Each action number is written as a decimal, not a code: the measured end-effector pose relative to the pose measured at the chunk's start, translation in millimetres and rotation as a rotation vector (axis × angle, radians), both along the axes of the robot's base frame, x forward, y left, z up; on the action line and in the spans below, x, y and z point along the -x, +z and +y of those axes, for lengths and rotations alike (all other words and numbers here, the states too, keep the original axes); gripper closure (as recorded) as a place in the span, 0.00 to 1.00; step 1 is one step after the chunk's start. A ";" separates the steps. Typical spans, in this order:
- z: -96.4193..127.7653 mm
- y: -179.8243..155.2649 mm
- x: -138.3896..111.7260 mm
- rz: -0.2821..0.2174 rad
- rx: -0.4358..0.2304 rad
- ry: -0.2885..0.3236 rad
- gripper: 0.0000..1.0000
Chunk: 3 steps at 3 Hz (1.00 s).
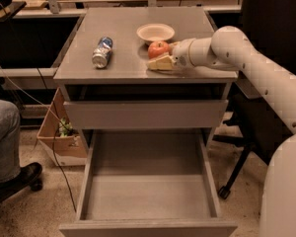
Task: Pick apple from middle drawer and place on counter
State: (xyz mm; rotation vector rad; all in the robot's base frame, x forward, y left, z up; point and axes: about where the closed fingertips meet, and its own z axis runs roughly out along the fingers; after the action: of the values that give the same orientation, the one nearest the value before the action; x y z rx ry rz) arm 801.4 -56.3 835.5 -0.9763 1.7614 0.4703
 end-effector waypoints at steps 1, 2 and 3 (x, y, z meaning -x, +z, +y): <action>-10.3 -7.5 3.1 0.014 -0.005 0.005 0.00; -44.7 4.1 25.1 -0.014 -0.039 -0.002 0.00; -101.0 31.9 60.9 -0.086 -0.063 -0.032 0.00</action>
Offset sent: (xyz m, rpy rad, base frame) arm -0.0450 -0.0982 0.0129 0.0668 -0.0374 -0.0316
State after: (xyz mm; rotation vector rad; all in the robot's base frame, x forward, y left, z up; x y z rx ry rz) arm 740.5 -157.3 867.4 -0.9092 1.6729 0.4541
